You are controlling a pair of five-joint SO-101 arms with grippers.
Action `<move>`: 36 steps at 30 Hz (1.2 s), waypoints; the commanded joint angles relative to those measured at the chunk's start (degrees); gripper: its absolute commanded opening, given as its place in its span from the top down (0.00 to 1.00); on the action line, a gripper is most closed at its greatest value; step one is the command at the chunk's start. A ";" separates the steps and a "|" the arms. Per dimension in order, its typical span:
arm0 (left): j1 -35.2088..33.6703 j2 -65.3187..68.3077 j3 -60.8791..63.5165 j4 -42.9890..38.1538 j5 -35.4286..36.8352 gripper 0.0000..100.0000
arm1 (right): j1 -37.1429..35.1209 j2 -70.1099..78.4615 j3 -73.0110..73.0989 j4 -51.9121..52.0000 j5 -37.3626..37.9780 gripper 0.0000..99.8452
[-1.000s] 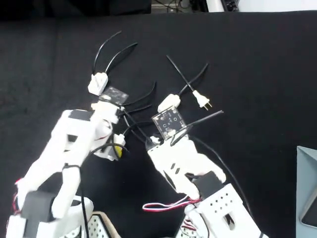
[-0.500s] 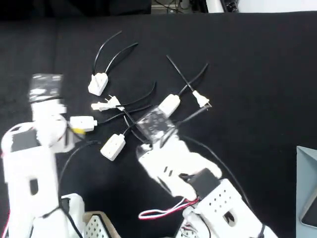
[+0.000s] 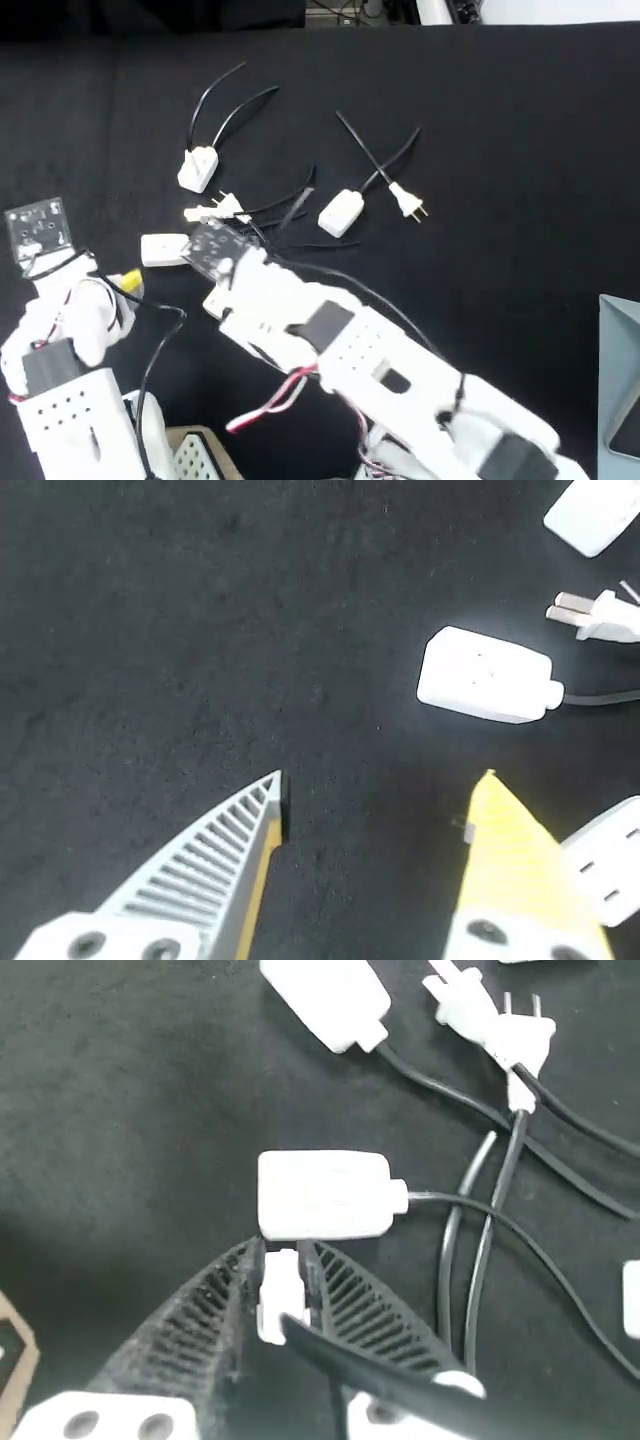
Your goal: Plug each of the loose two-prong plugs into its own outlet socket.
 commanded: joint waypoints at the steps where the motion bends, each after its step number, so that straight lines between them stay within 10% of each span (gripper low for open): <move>1: -0.48 -1.49 1.54 -2.46 0.62 0.77 | -0.88 4.88 -7.16 -1.14 1.32 0.99; 36: -0.84 -2.02 8.48 -6.77 0.53 0.78 | -1.93 20.70 -10.86 -10.81 7.65 0.99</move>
